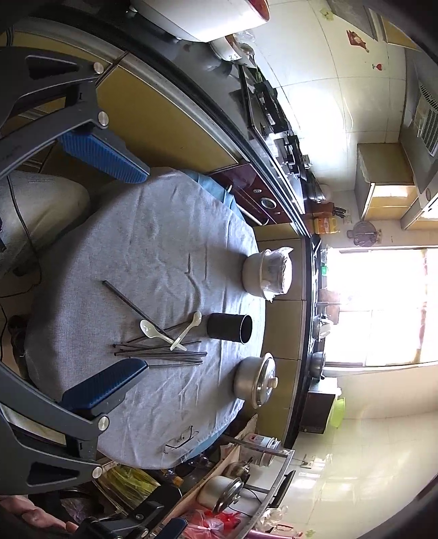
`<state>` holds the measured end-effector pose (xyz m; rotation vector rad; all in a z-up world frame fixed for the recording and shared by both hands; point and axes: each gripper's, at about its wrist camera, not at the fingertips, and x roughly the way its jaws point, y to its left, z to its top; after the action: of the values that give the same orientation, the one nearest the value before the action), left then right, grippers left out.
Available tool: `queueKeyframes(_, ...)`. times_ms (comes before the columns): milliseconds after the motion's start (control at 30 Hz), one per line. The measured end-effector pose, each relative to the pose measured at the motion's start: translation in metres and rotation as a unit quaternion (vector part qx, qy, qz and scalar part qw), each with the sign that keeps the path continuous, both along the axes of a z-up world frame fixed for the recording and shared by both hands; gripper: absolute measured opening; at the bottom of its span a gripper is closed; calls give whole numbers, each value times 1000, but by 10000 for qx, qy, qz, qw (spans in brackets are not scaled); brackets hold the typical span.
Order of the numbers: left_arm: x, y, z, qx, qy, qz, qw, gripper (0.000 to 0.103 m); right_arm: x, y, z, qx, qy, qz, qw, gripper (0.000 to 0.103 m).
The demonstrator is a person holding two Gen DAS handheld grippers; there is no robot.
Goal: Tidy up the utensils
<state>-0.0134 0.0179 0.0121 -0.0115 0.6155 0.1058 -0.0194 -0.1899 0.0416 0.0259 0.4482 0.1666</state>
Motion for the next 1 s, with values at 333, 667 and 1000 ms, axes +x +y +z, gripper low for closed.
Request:
queueKeyframes(333, -2, 1, 1, -25, -59, 46, 10000, 103, -1, -2, -1, 35, -21, 31, 10000, 103)
queueKeyframes(667, -1, -1, -1, 19, -94, 19, 10000, 103, 1, -3, -5, 76, 45, 42, 10000, 103)
queueKeyframes(1000, 4, -3, -6, 39, -41, 48, 10000, 103, 7, -4, -9, 73, 84, 78, 9999, 103)
